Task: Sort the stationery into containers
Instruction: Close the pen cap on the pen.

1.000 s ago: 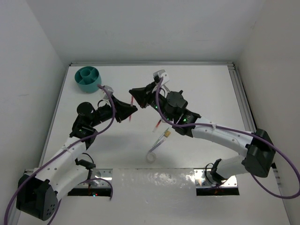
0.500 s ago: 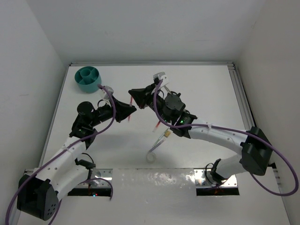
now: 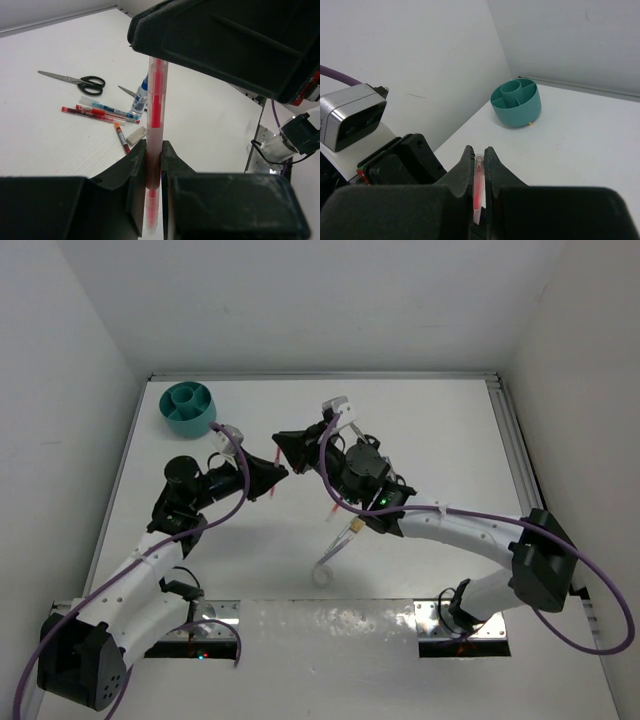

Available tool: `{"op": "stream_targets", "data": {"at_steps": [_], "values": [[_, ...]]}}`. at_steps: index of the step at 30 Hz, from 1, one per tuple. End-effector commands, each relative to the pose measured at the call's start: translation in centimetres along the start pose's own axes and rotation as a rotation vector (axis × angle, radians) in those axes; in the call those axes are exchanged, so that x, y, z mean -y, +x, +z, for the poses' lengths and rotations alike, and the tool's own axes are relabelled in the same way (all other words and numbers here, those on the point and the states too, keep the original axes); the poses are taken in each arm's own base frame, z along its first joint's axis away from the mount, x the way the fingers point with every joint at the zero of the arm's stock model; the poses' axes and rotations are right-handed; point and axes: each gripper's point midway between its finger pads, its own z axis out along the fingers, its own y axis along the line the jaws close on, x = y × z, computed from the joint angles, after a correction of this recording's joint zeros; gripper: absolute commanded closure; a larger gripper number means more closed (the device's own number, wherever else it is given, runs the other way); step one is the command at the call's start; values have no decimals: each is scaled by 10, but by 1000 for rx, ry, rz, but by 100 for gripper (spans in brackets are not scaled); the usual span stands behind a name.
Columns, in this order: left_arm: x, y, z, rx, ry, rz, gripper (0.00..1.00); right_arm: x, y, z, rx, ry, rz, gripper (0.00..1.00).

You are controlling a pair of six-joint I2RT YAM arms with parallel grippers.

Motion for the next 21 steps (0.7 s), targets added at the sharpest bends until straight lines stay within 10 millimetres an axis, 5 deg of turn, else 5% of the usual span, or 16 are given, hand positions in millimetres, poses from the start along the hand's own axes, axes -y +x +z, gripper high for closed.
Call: {"op": "stream_targets", "data": {"at_steps": [1,17,21], "values": [[8,-156,-24,510,-114,313,100,6,196,-87,-702,-63,-135,100],[6,-157,-26,512,-133,321,100,8,212,-97,-750,-53,-171,100],[7,-156,-25,508,-128,324,100,4,201,-90,-719,-50,-164,100]]}}
